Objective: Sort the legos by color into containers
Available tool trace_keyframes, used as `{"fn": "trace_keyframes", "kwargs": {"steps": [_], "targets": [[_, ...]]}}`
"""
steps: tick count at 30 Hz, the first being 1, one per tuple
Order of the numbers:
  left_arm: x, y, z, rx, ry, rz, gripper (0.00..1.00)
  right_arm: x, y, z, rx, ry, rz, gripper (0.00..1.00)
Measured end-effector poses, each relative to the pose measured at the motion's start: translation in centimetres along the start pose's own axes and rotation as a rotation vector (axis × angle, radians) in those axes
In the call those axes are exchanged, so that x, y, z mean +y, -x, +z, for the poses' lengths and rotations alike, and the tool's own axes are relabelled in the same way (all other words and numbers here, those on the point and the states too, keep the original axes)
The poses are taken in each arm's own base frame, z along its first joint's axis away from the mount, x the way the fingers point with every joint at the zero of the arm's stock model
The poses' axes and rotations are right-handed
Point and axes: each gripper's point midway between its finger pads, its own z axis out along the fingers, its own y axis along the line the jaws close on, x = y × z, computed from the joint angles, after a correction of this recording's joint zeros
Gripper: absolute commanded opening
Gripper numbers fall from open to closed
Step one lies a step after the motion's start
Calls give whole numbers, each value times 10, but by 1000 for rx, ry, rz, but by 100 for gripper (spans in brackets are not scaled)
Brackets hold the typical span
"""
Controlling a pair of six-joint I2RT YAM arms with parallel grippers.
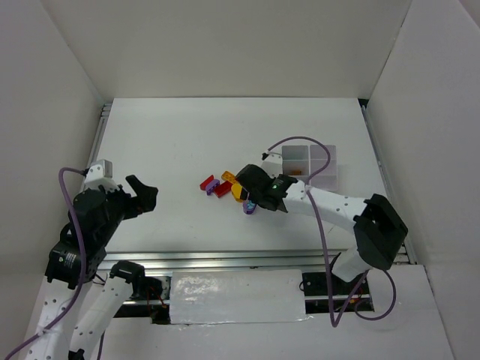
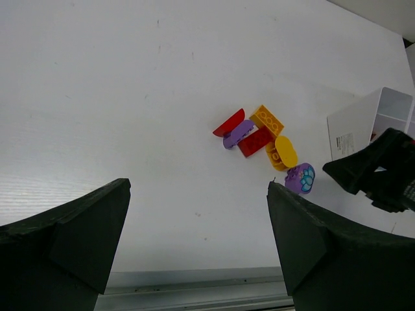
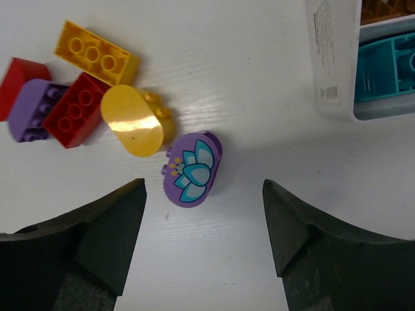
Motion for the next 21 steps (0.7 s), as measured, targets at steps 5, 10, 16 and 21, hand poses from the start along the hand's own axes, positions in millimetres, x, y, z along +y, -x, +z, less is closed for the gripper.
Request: {"fn": "trace_keyframes", "kwargs": {"steps": [5, 10, 16, 21], "targets": [[-3, 3, -7, -23, -28, -3, 100, -2, -29, 24, 73, -57, -58, 79], [-5, 4, -9, -30, -38, -4, 100, 7, -50, 36, 130, -59, -100, 80], [-7, 3, -9, -26, -49, -2, 100, 11, -59, 40, 158, -47, -103, 78], [-8, 3, -9, -25, -59, -1, 100, 8, -67, 47, 171, -67, -116, 72]]}}
